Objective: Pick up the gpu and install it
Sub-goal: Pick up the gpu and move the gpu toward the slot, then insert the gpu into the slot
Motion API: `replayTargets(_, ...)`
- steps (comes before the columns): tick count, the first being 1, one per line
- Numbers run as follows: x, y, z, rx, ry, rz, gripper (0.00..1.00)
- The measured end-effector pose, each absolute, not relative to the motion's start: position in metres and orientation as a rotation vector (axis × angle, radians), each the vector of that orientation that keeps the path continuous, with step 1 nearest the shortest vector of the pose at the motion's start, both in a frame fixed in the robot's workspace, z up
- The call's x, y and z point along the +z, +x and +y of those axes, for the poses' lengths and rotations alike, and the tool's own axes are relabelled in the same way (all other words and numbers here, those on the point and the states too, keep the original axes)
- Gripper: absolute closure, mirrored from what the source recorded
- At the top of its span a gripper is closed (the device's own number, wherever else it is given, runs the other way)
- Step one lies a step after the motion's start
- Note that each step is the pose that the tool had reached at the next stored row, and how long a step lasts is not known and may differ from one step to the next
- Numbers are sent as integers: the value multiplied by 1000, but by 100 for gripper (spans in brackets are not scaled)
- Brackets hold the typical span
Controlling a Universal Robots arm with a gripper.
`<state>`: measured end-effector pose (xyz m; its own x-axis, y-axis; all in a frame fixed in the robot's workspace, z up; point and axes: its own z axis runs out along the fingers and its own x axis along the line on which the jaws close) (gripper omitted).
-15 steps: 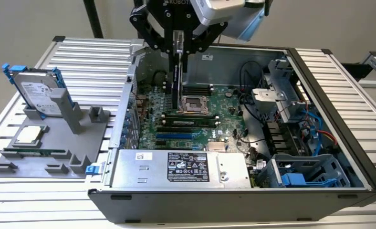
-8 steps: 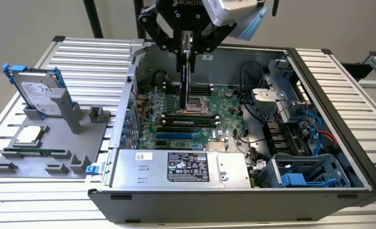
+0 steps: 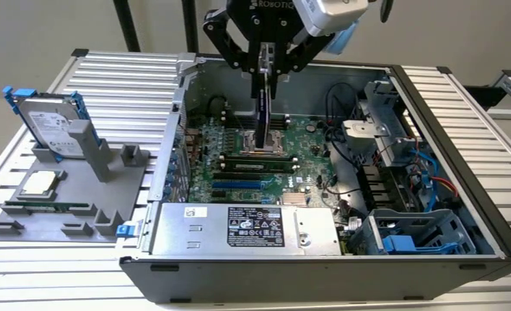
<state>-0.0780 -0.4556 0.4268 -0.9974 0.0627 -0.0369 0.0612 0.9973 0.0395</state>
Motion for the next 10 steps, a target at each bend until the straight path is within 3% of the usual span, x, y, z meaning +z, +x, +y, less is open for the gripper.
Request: replayTargets(10,427,-61,-456,60,96,3101,100)
